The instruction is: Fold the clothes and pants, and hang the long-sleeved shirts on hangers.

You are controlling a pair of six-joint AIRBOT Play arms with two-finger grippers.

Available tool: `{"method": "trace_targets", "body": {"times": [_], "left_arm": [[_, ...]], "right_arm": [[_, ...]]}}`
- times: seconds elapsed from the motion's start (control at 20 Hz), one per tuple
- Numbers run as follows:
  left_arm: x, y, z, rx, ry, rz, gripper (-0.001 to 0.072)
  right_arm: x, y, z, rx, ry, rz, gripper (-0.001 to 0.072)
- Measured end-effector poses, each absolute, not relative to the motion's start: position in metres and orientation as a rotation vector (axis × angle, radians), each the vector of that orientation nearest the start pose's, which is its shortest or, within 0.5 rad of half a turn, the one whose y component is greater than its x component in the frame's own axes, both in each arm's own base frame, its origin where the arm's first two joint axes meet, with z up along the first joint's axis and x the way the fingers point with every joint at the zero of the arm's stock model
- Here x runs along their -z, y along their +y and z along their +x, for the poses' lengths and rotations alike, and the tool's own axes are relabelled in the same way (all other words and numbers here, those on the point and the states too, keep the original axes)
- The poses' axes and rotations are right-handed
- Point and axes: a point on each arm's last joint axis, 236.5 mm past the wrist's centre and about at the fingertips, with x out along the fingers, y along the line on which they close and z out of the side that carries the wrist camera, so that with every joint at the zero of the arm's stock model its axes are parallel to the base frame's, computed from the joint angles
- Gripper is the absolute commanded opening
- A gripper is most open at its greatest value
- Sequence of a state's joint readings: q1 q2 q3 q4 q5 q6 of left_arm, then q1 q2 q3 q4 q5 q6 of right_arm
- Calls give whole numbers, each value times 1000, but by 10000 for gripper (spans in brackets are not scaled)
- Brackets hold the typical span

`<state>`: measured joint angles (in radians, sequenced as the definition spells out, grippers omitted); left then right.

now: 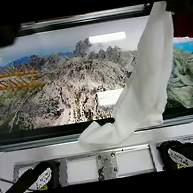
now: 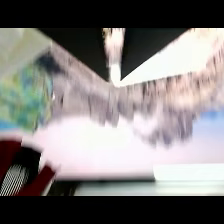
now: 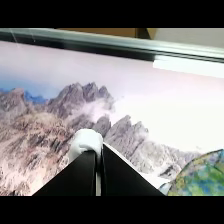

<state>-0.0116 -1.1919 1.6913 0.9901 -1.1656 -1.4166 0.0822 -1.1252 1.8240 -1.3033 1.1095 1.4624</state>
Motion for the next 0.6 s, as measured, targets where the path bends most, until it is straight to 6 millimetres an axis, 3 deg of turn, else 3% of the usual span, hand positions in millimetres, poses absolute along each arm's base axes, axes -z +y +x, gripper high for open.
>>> {"method": "trace_targets", "body": {"times": [0.15,0.3,0.45,0.6], "left_arm": [[-178,-137,429,517,936,-283,618],[-77,-176,407,610,1203,-335,617],[-3,-232,373,719,1397,-397,618],[41,-287,333,830,1535,-430,618]], "right_arm": [[-351,91,419,-314,449,42,16],[-344,91,421,-314,473,43,17],[-341,91,422,-314,485,41,17],[-340,91,422,-314,488,41,17]]}}
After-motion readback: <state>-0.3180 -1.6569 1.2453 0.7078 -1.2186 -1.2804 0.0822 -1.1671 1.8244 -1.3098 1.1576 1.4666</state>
